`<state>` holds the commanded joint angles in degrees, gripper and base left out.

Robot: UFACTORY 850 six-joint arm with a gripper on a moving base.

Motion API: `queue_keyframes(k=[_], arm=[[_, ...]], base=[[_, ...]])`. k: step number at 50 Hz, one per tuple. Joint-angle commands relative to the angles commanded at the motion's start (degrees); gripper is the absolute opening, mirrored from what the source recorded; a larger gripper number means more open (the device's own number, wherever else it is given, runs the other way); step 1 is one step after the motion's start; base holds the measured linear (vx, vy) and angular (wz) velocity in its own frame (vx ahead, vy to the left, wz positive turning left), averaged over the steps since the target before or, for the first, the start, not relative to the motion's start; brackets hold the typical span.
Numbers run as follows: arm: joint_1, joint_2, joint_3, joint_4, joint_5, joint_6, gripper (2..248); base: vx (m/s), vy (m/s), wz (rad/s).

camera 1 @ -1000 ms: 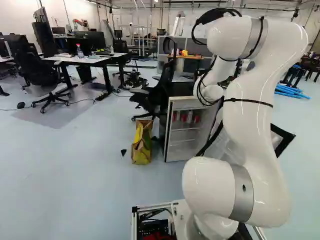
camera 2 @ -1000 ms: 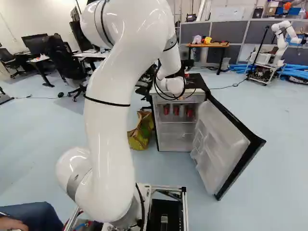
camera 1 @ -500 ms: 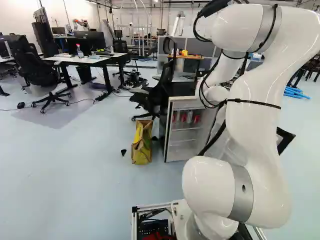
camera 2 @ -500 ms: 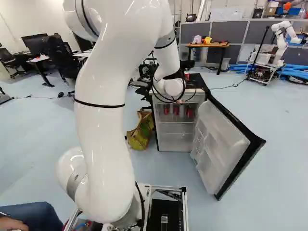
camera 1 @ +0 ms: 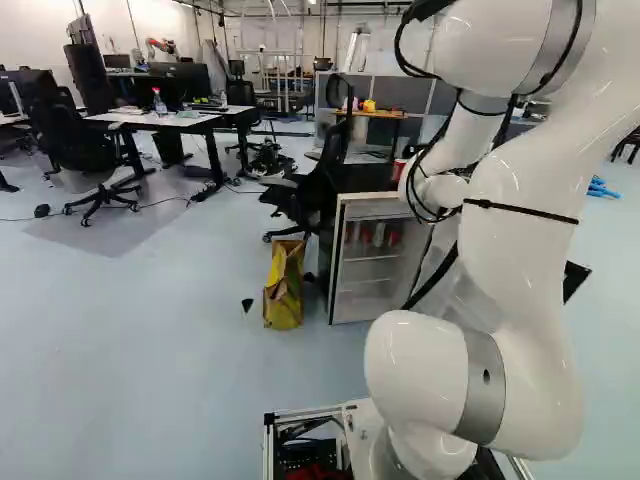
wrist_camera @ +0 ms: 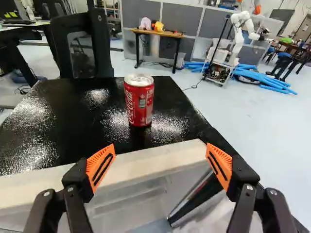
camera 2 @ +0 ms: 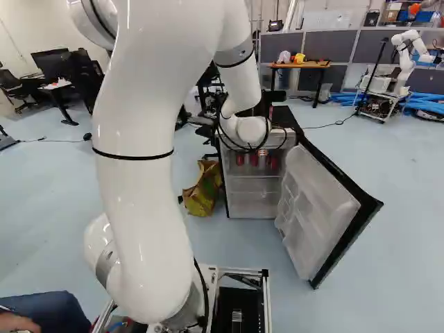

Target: Grab a drink from the fridge

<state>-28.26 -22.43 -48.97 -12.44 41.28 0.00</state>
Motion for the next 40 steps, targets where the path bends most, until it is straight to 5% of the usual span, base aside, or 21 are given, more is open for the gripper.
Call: queue_keyframes(k=[40], arm=[[-6.8,9.4,5.8,4.0,-11.3,0.0,247]], base=[[0.000,0.000,0.000]])
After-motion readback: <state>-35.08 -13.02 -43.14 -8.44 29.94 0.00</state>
